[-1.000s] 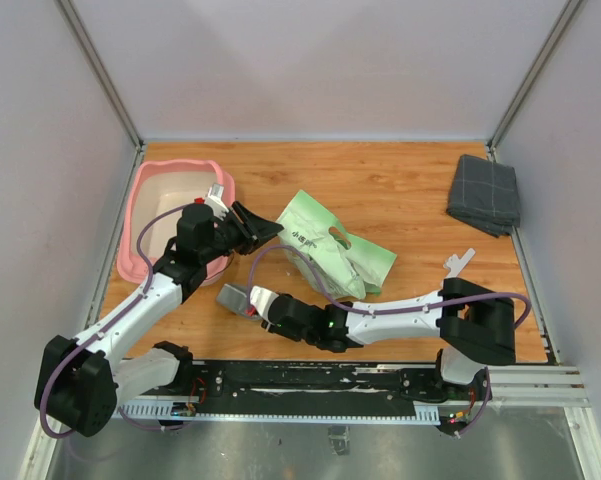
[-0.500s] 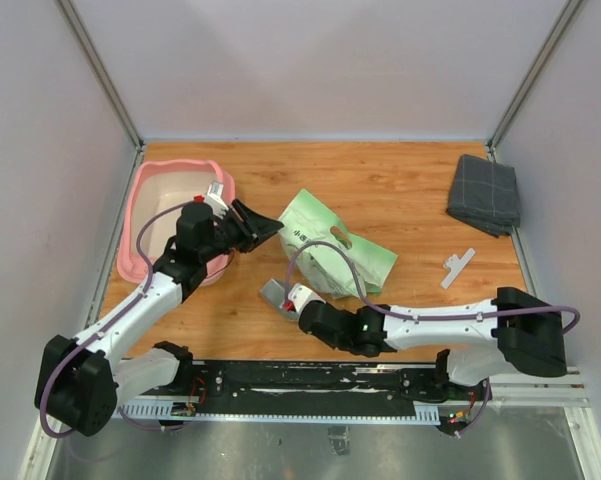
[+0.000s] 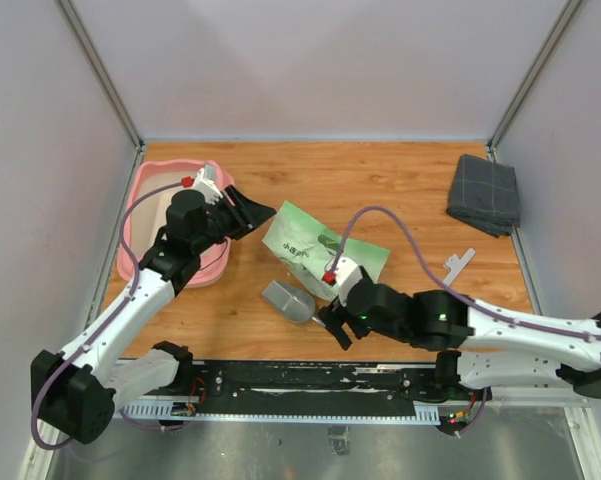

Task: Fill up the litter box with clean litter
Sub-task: Move the spatula to the center of the board, then adjust the cat litter bag at the center of the board, then move the litter box to the center of the board, then open the cat litter bag at the center of the board.

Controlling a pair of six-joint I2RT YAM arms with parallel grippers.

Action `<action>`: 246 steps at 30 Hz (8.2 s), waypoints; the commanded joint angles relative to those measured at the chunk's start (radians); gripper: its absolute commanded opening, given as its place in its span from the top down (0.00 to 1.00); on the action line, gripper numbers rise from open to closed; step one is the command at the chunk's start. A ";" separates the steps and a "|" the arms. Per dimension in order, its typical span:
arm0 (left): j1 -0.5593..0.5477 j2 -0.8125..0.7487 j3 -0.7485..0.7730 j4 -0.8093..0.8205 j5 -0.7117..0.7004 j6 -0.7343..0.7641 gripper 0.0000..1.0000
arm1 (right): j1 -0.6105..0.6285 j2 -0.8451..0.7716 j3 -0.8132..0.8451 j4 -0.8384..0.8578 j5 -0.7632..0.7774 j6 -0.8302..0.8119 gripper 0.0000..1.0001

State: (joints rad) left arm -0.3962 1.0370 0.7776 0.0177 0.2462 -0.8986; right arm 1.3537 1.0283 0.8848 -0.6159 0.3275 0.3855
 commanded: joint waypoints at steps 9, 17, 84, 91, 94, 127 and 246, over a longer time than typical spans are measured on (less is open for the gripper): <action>-0.004 -0.142 -0.008 -0.244 0.016 0.169 0.54 | -0.050 -0.113 0.276 -0.184 0.156 -0.089 0.46; -0.004 -0.187 -0.137 -0.173 0.090 0.117 0.57 | -0.298 -0.017 0.239 -0.031 -0.198 -0.109 0.47; 0.005 0.081 0.145 -0.336 -0.343 0.255 0.49 | -0.361 0.109 0.284 0.210 0.341 -0.441 0.99; 0.098 0.188 0.325 -0.529 -0.575 0.371 0.37 | -0.394 0.122 0.334 0.185 0.382 -0.419 0.99; 0.118 0.223 0.336 -0.540 -0.584 0.378 0.32 | -0.398 0.114 0.339 0.184 0.340 -0.413 0.99; 0.013 0.143 0.173 -0.271 -0.329 0.198 0.42 | -0.407 0.245 0.386 0.467 0.268 -0.505 0.99; -0.099 -0.443 -0.219 -0.348 -0.046 0.044 0.42 | -0.075 0.507 0.374 0.244 0.099 -0.102 0.54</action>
State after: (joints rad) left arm -0.4915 0.5949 0.5472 -0.3531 0.1825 -0.8608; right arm 1.2499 1.5177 1.2407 -0.3489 0.3458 0.2844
